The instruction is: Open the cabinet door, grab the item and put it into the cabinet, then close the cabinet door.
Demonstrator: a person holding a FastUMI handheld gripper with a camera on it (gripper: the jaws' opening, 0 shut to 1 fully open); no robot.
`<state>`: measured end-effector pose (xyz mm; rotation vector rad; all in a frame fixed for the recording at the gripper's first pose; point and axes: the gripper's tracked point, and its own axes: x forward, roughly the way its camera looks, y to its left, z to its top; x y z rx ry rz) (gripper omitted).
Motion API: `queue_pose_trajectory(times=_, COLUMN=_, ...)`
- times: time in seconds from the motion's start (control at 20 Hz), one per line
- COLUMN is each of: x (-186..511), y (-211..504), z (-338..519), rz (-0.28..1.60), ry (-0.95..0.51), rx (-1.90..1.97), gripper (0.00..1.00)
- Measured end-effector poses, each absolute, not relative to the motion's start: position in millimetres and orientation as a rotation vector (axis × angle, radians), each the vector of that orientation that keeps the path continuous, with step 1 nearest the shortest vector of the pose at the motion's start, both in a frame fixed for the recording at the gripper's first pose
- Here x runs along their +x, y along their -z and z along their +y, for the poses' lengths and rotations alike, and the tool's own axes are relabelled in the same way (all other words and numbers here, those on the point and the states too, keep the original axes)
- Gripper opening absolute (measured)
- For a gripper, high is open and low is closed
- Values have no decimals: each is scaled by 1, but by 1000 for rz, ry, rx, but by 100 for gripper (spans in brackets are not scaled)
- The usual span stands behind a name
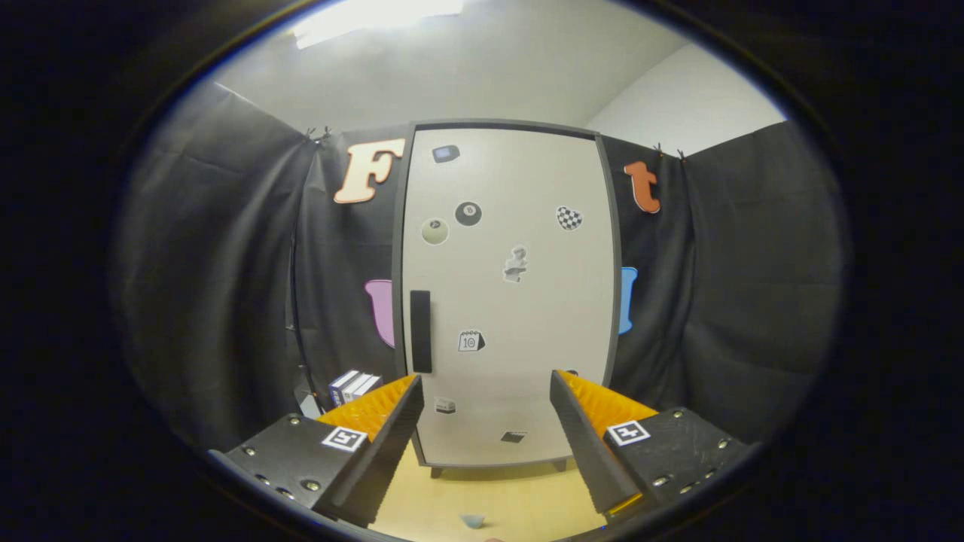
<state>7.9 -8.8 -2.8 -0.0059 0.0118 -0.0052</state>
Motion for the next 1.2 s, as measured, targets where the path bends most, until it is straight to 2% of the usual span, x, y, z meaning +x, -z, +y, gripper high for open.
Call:
queue_pose_trajectory(times=0.45, x=30, y=13, z=5, rz=28, ry=-17, rx=-12, gripper=100)
queue_pose_trajectory(times=1.2, x=162, y=33, z=82, rz=67, ry=-129, rx=31, gripper=100)
